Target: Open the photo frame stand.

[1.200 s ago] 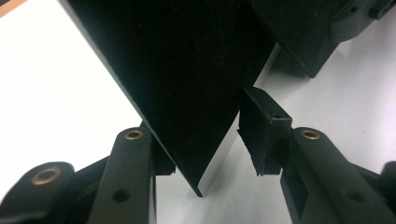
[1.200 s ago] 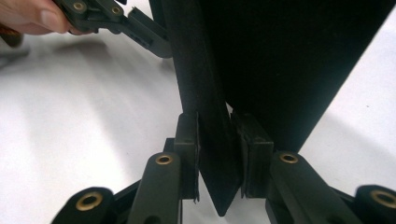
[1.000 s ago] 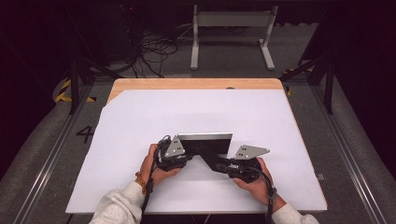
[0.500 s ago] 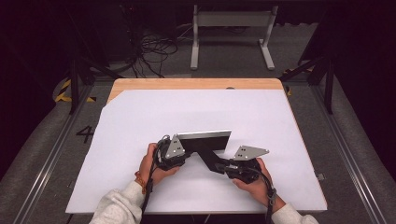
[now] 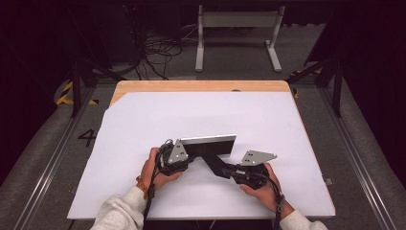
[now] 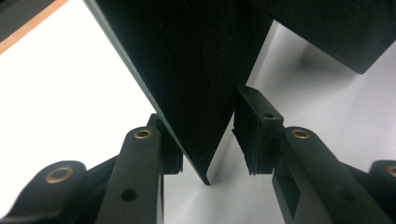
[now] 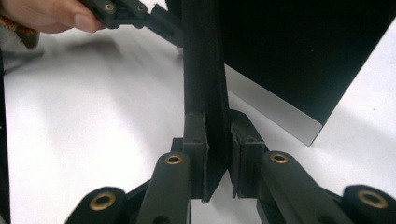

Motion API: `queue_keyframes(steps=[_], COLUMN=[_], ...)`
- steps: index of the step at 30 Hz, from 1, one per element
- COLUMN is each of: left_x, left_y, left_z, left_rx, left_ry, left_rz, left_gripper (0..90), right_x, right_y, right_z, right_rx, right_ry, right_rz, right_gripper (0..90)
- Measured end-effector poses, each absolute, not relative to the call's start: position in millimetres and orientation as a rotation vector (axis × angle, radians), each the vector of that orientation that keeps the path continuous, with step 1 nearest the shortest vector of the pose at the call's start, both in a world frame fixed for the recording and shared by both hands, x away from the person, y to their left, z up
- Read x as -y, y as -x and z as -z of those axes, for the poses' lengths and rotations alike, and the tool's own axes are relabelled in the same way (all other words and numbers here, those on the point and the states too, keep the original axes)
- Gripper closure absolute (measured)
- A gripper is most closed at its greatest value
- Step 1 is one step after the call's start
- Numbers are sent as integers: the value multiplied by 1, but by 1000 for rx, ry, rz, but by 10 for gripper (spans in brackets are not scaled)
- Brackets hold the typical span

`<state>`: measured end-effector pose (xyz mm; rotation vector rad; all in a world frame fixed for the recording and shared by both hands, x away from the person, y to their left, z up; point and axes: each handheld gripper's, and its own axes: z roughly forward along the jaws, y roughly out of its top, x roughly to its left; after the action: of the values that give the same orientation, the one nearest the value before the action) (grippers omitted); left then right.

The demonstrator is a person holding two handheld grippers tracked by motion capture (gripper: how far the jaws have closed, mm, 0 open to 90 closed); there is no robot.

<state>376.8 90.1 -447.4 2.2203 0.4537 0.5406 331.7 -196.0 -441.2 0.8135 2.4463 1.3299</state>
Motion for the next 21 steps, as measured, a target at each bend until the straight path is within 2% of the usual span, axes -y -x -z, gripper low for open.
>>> queue_keyframes(steps=[18, 21], left_x=[-95, -99], left_y=[-382, -384], left_z=[449, 449], left_rx=[-465, -483], left_ry=[-2244, -2237], left_rz=[-593, -558], left_gripper=[634, 650], right_x=[191, 190], right_y=[-330, -329], right_z=[445, 446], right_rx=[-2477, -2483], right_ry=[-792, -788], right_rz=[-1296, -1277], right_gripper=[847, 854])
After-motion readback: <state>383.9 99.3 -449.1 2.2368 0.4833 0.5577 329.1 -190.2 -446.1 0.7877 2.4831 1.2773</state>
